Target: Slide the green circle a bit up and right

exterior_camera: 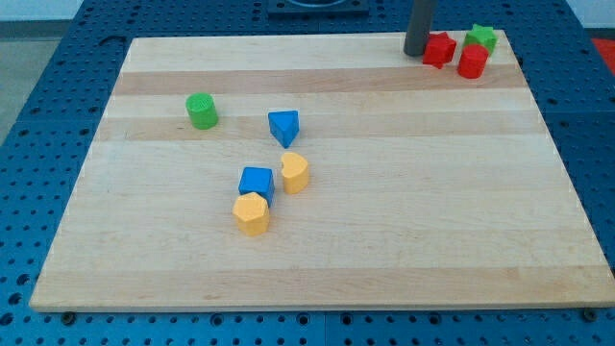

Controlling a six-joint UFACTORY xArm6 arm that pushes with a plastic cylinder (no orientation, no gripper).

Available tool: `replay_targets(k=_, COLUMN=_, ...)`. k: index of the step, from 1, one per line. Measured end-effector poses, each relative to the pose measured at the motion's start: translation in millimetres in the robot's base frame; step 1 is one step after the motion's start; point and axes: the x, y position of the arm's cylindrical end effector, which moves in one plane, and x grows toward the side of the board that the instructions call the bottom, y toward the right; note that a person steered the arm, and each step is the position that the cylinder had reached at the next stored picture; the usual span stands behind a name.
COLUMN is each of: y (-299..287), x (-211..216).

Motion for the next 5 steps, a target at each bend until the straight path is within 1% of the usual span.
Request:
replay_targets(k=1, y=-65.7, x=2.3)
replay_targets(k=2, y=-143.5, x=14.3)
replay_targets(k=3, y=-230.3, x=48.3)
replay_targets(k=4, y=-273.8, x=90.9)
replay_targets(k=5, y=-282.4, x=109.7)
